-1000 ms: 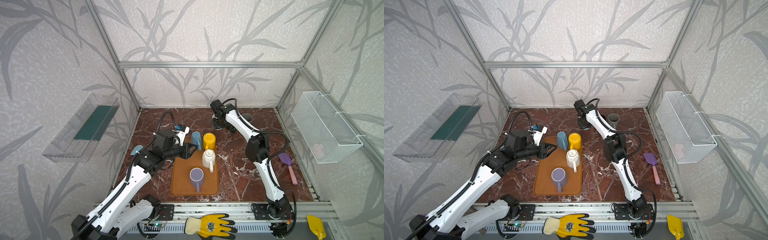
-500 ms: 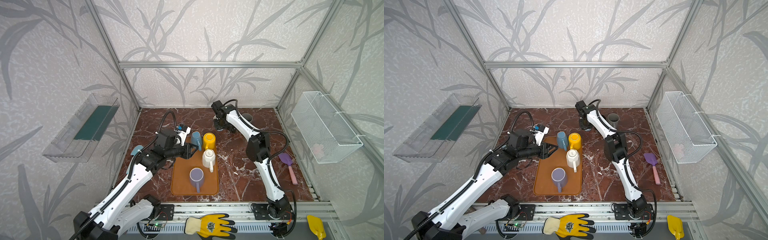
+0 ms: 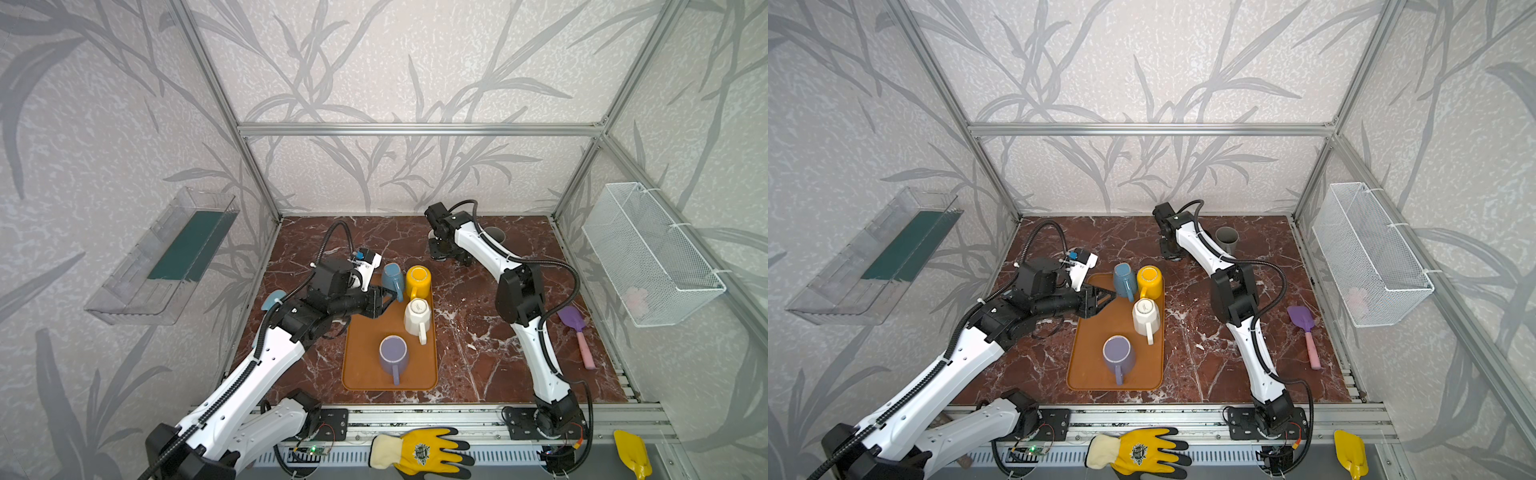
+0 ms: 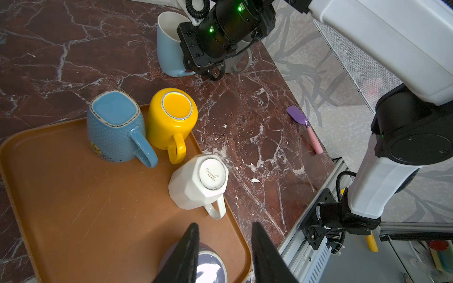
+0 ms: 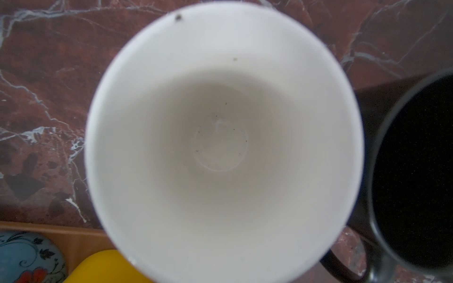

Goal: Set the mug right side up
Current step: 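Lower the upright light-blue mug beside the black mug with the right gripper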

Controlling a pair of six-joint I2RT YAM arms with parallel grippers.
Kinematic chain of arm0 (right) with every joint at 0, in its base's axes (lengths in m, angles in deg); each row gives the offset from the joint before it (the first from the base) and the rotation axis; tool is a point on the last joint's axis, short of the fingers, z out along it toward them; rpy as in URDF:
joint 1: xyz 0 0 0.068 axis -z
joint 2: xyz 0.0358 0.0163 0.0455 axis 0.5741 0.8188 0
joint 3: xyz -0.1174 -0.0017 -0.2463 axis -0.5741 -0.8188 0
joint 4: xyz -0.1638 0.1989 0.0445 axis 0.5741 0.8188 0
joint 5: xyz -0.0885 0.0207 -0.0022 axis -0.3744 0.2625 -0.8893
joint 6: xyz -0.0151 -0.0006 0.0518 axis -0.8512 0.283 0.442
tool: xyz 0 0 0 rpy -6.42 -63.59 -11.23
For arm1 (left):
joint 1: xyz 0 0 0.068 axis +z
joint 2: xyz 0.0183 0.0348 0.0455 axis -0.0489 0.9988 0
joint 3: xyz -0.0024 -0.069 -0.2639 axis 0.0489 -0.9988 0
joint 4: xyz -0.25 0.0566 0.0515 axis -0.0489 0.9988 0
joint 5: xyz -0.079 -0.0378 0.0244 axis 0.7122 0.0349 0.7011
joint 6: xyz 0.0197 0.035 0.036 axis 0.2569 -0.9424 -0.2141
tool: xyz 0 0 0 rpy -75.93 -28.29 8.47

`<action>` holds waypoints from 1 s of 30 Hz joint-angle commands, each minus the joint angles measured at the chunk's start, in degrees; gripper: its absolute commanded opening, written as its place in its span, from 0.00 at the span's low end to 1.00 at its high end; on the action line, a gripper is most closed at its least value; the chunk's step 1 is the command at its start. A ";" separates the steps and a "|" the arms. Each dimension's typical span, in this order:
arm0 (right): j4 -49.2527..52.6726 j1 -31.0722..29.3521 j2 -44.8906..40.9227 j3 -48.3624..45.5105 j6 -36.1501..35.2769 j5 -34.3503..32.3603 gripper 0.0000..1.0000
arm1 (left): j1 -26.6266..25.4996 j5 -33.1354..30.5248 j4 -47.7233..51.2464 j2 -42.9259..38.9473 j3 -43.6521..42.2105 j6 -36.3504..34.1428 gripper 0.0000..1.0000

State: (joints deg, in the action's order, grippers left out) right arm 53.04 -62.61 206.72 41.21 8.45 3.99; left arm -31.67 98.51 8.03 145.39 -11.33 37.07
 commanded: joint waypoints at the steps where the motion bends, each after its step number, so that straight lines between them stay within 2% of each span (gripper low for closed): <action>1: -0.34 1.13 -3.42 -3.02 1.30 -0.38 0.00 | -0.15 -0.31 0.97 -0.66 1.68 -1.05 0.38; 4: -0.77 1.43 -3.96 -4.06 1.42 -0.35 0.00 | -0.30 -0.39 0.88 -0.48 1.79 -0.98 0.38; 10: -1.44 1.47 -4.46 -5.04 1.50 0.87 0.10 | -0.24 -0.75 0.84 -0.31 1.95 -0.72 0.38; 20: -3.71 1.54 -6.17 -8.17 1.94 2.72 0.36 | -0.35 -1.03 1.36 -0.55 1.94 -0.66 0.38; 30: -5.22 1.47 -12.02 -12.18 1.37 3.53 0.49 | -0.39 -2.31 1.76 -1.51 2.04 -0.11 0.38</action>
State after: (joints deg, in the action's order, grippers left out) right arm 48.62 -61.27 200.29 30.26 9.79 7.01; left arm -31.80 97.48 9.04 145.02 -11.33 37.24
